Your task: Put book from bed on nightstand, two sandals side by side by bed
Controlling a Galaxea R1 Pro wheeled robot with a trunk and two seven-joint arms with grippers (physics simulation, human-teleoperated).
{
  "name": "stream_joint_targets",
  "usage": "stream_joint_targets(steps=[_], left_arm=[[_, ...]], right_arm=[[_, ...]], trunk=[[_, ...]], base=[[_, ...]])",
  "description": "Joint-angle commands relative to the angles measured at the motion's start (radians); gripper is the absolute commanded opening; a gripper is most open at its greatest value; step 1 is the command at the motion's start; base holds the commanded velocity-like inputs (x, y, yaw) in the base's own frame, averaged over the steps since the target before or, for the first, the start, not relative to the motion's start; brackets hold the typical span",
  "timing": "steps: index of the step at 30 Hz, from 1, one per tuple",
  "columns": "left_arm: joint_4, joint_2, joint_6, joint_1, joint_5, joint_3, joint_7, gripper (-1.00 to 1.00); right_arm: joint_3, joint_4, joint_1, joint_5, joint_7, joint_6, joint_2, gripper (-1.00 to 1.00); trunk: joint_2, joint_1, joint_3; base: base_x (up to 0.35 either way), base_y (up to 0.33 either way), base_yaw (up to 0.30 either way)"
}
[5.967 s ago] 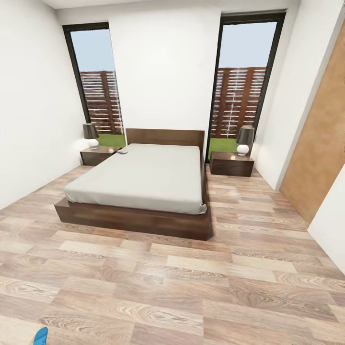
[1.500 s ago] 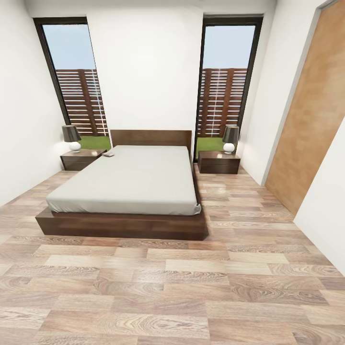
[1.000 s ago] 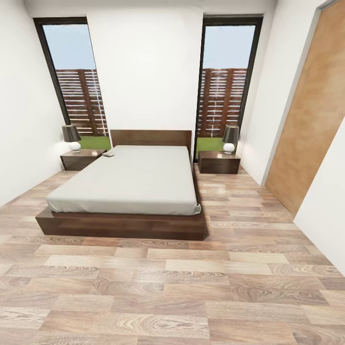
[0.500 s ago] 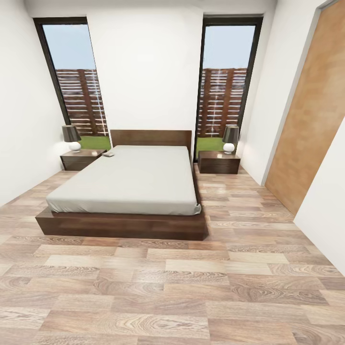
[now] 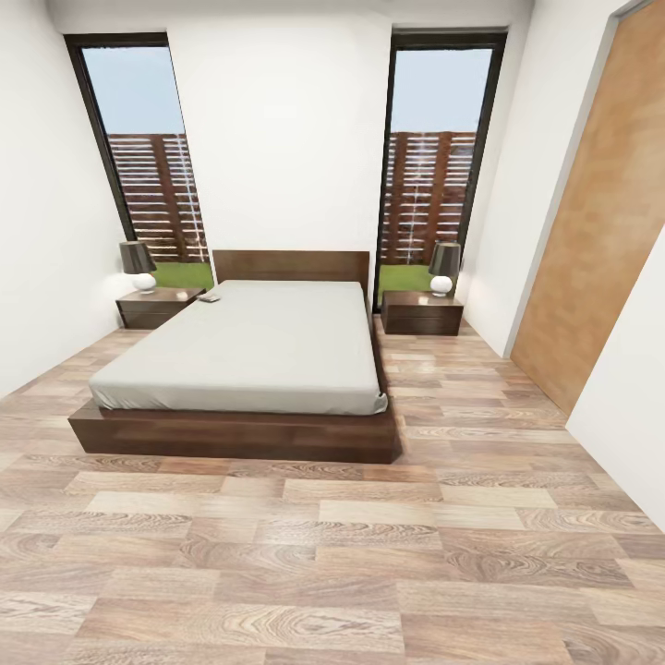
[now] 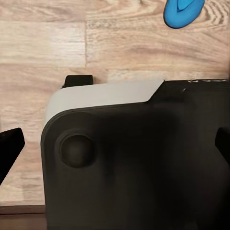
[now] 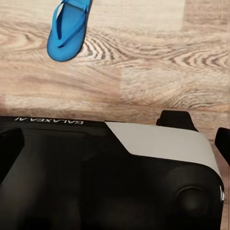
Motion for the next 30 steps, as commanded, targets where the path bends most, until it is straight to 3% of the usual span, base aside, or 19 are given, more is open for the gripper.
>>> stream_joint_targets(steps=[1, 12, 22, 30], left_arm=[[-0.008, 0.001, 0.001, -0.003, 0.0, -0.001, -0.002, 1.0], [-0.083, 0.019, 0.051, -0.03, 0.0, 0.0, -0.001, 1.0], [-0.116, 0.024, 0.069, -0.067, -0.001, 0.0, 0.004, 1.0], [-0.123, 0.025, 0.073, -0.11, 0.0, 0.001, 0.005, 1.0]], right_arm=[[0.008, -0.004, -0.005, 0.001, -0.018, 0.011, 0.005, 1.0], [0.046, -0.041, -0.03, 0.001, -0.101, 0.023, 0.021, 1.0], [0.057, -0.084, -0.045, 0.001, -0.117, 0.026, 0.024, 1.0], [0.105, -0.097, -0.063, 0.001, -0.121, 0.027, 0.032, 1.0]], trunk=[[0.0, 0.0, -0.001], [0.0, 0.0, -0.001], [0.0, 0.0, -0.001], [0.0, 0.0, -0.001]], base=[[0.0, 0.0, 0.0], [0.0, 0.0, 0.0], [0.0, 0.0, 0.0], [0.0, 0.0, 0.0]])
